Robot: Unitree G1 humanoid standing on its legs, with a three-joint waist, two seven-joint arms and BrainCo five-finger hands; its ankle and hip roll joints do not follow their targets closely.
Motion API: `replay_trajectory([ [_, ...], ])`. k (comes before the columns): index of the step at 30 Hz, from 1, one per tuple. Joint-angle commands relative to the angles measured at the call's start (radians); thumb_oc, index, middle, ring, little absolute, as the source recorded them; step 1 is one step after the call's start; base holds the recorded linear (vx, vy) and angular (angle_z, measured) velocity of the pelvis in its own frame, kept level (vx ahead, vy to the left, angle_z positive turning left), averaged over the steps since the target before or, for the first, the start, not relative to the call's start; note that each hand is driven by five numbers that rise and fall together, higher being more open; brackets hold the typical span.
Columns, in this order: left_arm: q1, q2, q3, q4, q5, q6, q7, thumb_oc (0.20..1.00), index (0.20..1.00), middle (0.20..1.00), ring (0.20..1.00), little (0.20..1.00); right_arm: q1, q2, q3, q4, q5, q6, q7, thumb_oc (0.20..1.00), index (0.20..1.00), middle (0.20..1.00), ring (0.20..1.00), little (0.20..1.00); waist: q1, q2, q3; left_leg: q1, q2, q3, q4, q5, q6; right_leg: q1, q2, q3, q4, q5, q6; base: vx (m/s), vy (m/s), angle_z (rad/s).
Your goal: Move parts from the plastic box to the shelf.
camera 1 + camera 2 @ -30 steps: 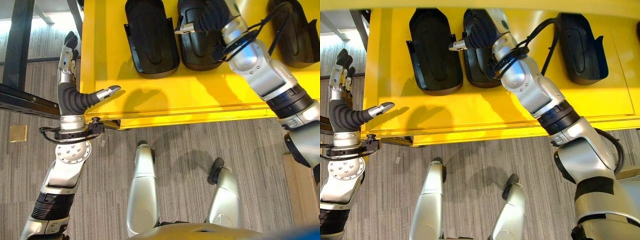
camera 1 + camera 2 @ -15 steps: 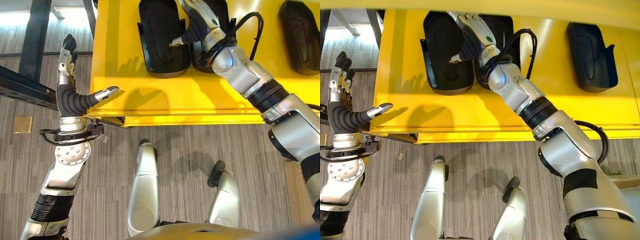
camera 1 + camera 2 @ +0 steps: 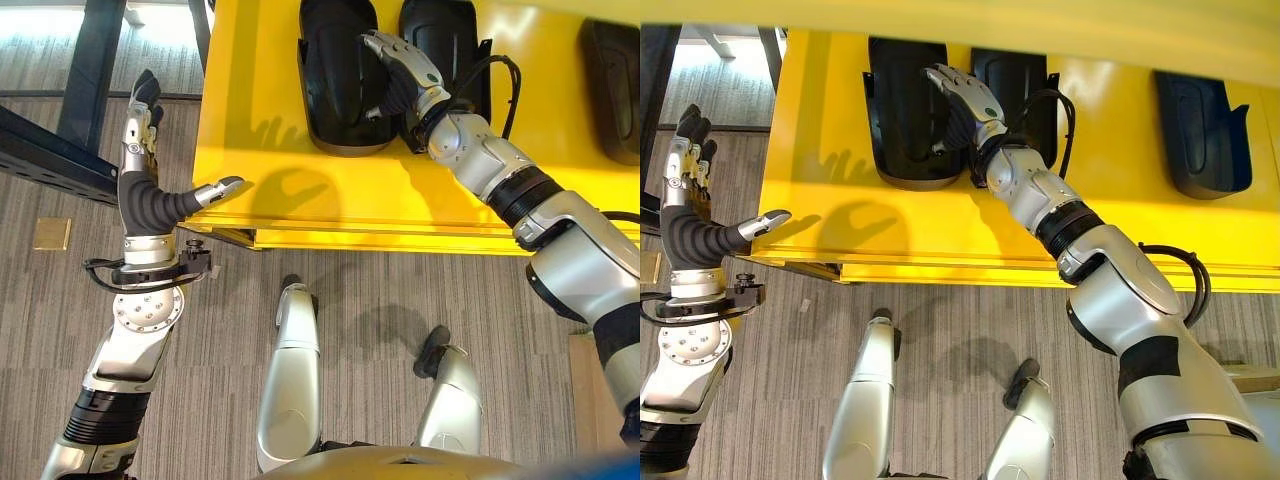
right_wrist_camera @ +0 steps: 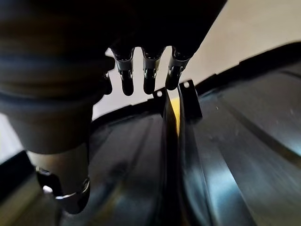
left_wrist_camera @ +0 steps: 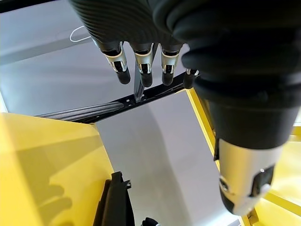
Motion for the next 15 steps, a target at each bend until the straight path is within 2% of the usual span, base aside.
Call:
replay_trajectory([
  [1, -0.026, 0.025, 0.003, -0.046, -0.031, -0.046, 0.02, 1.0, 1.0, 1.0, 1.0, 1.0, -0.11, -0.005, -0.028, 0.047, -0.001, -0.009, -0.004, 1.0, 1.0, 1.0, 1.0, 1.0, 0.047, 0.003, 0.024, 0.017, -0.032, 0.02, -0.063, 0.021, 0.06, -0.058, 0.014, 0.048, 0.155, -0.059, -0.048, 0.0, 0.01, 0.05],
  [15, -0.037, 0.027, -0.002, -0.047, -0.046, -0.052, 0.023, 1.0, 1.0, 1.0, 1.0, 1.0, -0.145, 0.036, 0.019, 0.127, -0.025, -0.005, -0.004, 1.0, 1.0, 1.0, 1.0, 1.0, 0.078, -0.01, 0.04, -0.003, -0.041, 0.006, -0.061, 0.023, 0.063, -0.045, 0.012, 0.024, 0.141, -0.053, -0.044, 0.0, 0.004, 0.02],
])
